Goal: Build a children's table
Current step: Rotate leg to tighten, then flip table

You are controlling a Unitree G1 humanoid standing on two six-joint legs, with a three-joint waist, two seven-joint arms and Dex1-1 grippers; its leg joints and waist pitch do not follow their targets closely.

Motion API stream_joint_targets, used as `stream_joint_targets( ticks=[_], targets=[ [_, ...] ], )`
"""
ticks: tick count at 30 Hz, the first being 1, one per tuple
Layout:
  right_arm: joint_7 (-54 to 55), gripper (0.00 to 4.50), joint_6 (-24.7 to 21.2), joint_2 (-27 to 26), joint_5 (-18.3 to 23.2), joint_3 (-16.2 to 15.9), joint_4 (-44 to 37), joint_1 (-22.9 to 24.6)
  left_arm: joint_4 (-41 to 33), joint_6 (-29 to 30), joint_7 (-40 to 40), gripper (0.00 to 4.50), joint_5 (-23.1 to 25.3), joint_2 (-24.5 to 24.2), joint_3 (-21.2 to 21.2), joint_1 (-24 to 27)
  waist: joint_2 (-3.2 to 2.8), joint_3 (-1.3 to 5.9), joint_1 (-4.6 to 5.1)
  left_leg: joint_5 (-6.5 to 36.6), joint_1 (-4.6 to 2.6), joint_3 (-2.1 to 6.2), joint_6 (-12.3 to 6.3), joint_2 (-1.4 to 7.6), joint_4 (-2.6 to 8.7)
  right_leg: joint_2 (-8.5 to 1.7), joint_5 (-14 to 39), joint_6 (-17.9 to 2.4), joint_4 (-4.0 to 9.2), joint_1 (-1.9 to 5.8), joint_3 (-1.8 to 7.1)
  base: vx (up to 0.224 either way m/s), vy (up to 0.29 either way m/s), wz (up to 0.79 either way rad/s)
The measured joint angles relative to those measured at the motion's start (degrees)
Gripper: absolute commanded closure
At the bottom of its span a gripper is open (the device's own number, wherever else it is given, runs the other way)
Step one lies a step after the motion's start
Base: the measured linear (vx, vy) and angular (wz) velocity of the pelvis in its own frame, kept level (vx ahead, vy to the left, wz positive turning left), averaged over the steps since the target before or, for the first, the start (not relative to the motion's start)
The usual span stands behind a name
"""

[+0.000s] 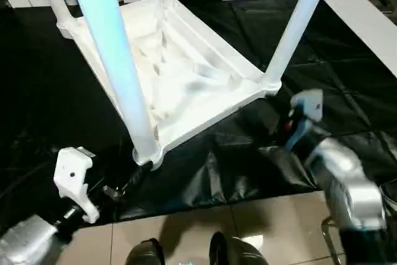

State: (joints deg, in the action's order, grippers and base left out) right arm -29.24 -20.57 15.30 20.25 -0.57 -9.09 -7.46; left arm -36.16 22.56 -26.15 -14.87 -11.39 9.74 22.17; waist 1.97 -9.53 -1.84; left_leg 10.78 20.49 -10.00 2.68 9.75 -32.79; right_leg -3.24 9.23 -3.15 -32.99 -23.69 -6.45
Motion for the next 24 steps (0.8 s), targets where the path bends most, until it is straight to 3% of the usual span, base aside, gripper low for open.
stream_joint_targets(
  ticks=[1,3,7,8,9,10,11,12,13,14,15,16,17,18,21,22,24],
  targets=[
    [0.58,0.00,-1.31,-0.39,-0.03,-1.18,-2.15,2.09,-0.67,-0.51,1.74,0.01,0.12,2.03,-1.17,1.03,0.14,0.08,-0.01,0.03,0.01,0.01,0.04,0.00,0.01,0.00,0.01,0.02,0.03,0.03,-0.02,0.000,0.000,0.00],
    [1.30,0.00,-2.44,-1.11,-0.13,-3.29,-4.69,5.30,-1.54,-1.78,3.87,0.01,1.70,3.31,-3.62,2.53,0.25,0.13,0.01,0.02,0.57,1.08,0.08,-0.14,-0.02,-0.16,0.05,0.08,0.25,0.45,-0.95,0.000,0.000,0.00],
    [1.99,0.00,-3.02,-1.86,-0.20,-5.35,-6.89,7.84,-2.37,-3.27,5.94,0.01,3.57,3.88,-5.09,3.49,-0.53,0.07,0.02,-0.11,2.17,5.23,0.51,-0.48,-1.02,-0.51,0.18,0.04,1.04,1.94,-4.79,-0.012,-0.026,0.40],
    [2.15,0.00,-3.07,-2.00,-0.23,-5.57,-7.81,8.38,-2.43,-3.30,6.50,0.01,4.00,3.96,-5.12,3.95,-0.83,0.06,-0.04,-0.15,2.47,6.26,0.68,-0.53,-1.18,-0.43,0.33,-0.01,0.90,2.21,-5.33,-0.011,-0.050,0.48],
    [2.51,0.00,-3.09,-2.71,-0.20,-6.12,-8.92,9.33,-2.57,-3.30,7.02,0.01,4.62,3.86,-5.08,4.33,-1.21,-0.14,0.04,-0.32,2.33,7.76,1.05,-0.91,-1.24,0.35,1.42,-0.23,-0.16,2.33,-4.83,-0.011,-0.050,0.48],
    [2.86,0.00,-3.35,-3.38,-0.12,-6.72,-9.44,10.00,-2.62,-3.30,7.52,0.01,4.86,3.76,-4.82,4.79,-0.81,-0.19,-0.07,-0.42,1.86,7.66,1.42,-0.68,-1.19,1.42,2.88,-1.02,-2.03,1.92,-2.58,0.049,-0.097,0.52],
    [3.21,0.00,-3.84,-3.83,-0.09,-6.88,-10.14,10.61,-2.61,-3.09,8.05,0.01,5.01,4.14,-4.51,5.25,-0.47,-0.21,-0.29,-0.47,1.30,7.61,1.86,-0.61,-1.19,1.93,4.14,-1.75,-4.74,1.83,-0.27,0.068,-0.154,0.46],
    [4.11,0.00,-4.16,-3.91,-0.09,-6.81,-11.09,11.25,-2.62,-3.08,9.05,0.01,5.20,5.03,-4.58,5.44,0.08,0.11,-0.71,-0.70,1.10,6.91,2.24,-0.10,-1.21,1.79,5.88,-1.45,-6.80,1.87,2.05,0.068,-0.154,0.46],
    [4.65,0.00,-4.23,-3.92,-0.10,-6.73,-11.28,11.23,-2.57,-3.11,9.62,0.01,5.58,5.19,-4.60,5.40,0.64,0.34,-0.88,-0.71,1.06,6.22,2.22,0.36,-1.25,1.86,6.72,0.49,-7.08,1.72,2.87,0.032,-0.217,0.30],
    [5.34,0.00,-4.27,-3.92,-0.14,-6.55,-11.31,11.30,-2.48,-3.11,10.01,0.01,5.85,5.41,-4.77,5.33,1.37,0.63,-1.15,-0.45,1.13,5.74,1.70,0.23,-1.36,2.15,6.89,0.13,-7.14,1.88,2.80,0.021,-0.229,0.11],
    [6.05,0.00,-4.36,-3.78,-0.22,-5.96,-11.26,11.69,-2.34,-3.12,10.11,0.01,6.05,5.16,-5.56,4.83,1.36,0.57,-2.09,1.03,1.54,5.07,-1.35,-0.08,-2.99,2.18,6.78,-0.18,-6.98,1.79,2.80,0.021,-0.229,0.11],
    [6.60,0.00,-4.42,-3.81,-0.40,-5.55,-11.24,12.17,-2.32,-3.15,10.11,0.01,6.14,5.02,-5.96,4.52,1.39,0.62,-2.40,1.10,1.48,4.61,-1.52,-0.98,-3.81,2.18,6.75,-0.15,-6.79,1.73,2.88,-0.016,-0.191,0.01],
    [7.04,0.00,-4.48,-3.77,-0.67,-5.27,-11.21,12.43,-2.32,-3.28,10.11,0.01,6.19,4.98,-6.01,4.18,1.31,0.75,-2.51,1.10,1.12,4.27,-1.51,-1.78,-3.54,2.31,6.72,-0.10,-6.57,1.62,2.91,-0.025,-0.146,0.02],
    [7.63,0.00,-4.48,-3.85,-0.82,-4.81,-11.19,12.43,-2.27,-3.52,10.13,0.01,6.22,4.93,-6.01,3.64,0.53,1.08,-2.61,1.10,0.34,3.96,-1.43,-2.43,-2.25,3.02,6.57,0.12,-6.04,1.57,2.66,-0.025,-0.146,0.02],
    [8.44,0.00,-4.51,-4.66,-1.56,-4.63,-11.10,12.32,-1.12,-3.92,10.23,0.01,6.28,4.60,-5.77,1.92,0.04,1.34,-2.78,0.27,0.16,4.28,0.94,-1.59,-1.28,3.91,5.61,-0.40,-4.91,1.83,2.37,-0.024,-0.074,0.02],
    [8.79,0.00,-4.51,-4.75,-1.75,-4.63,-11.11,12.29,-0.80,-3.90,10.26,0.01,6.32,4.59,-5.77,1.89,0.04,1.44,-2.64,0.19,0.31,4.25,0.91,-1.46,-1.23,3.97,5.01,-0.87,-4.44,1.88,2.25,0.000,0.000,0.00],
    [9.19,0.00,-4.51,-4.70,-1.93,-4.92,-11.11,12.27,-0.44,-3.85,10.43,0.01,6.51,4.53,-5.77,1.74,-0.55,2.09,-2.03,-0.21,1.33,4.43,0.65,-1.16,-1.35,4.20,3.64,-0.70,-3.29,1.60,1.88,0.000,0.000,0.00]
  ],
)
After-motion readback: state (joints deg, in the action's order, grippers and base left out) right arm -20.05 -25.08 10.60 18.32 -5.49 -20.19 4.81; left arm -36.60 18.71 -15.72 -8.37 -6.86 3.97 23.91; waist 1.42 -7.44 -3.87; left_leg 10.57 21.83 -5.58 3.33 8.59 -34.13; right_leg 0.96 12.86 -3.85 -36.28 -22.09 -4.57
